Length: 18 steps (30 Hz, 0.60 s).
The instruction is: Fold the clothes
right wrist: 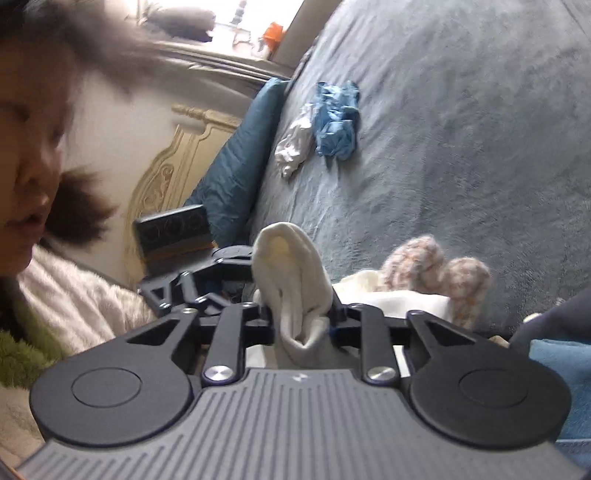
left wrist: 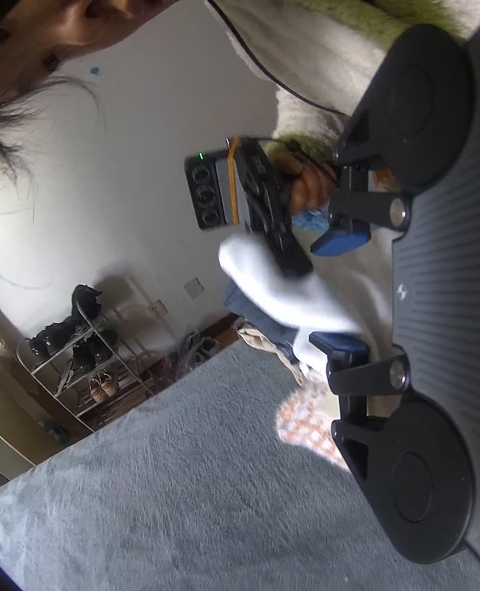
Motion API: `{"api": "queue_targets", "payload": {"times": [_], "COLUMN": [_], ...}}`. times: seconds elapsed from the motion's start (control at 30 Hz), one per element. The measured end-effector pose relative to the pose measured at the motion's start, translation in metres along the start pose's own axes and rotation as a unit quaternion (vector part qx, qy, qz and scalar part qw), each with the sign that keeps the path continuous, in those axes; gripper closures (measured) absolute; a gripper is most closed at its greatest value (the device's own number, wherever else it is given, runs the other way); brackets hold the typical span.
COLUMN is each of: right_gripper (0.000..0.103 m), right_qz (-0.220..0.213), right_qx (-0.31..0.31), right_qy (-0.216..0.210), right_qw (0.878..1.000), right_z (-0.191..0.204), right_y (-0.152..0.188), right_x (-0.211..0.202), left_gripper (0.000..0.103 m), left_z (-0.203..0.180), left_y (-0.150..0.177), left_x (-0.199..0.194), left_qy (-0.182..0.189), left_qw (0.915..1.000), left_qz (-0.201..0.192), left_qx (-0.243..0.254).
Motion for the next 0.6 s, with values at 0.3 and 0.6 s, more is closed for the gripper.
{"api": "queue_targets", "payload": {"times": [0.3, 0.6], "right_gripper": [0.087, 0.087], "right_qz": [0.013, 0.034], "right_qx": [-0.016, -0.046], "right_qy": [-0.049, -0.075], "right_qw": [0.999, 0.995], "right_z": [0.042, 0.079], "right_y": [0.01, 0.021], "right_x": [-0.01, -0.012], "left_gripper": [0.051, 0.033], "left_z": [-0.001, -0.013], "left_y": [0.003, 0.01], "left_x": [-0.02, -0.042], "left_qy": [0.008, -0.004], "left_qw": [0.9972, 0.9947], "left_qz": [0.064, 0.084], "left_qx": [0.037, 0.059]}}
Point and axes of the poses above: each gripper's, at about its wrist camera, not at the fingertips, and x roughly the way its jaws point, z to its left, y to its underside, the point moved 1 cm from there along x, roughly the way its jaws point, and after that the axes turned 6 degrees about y, right-handed, at the moved point
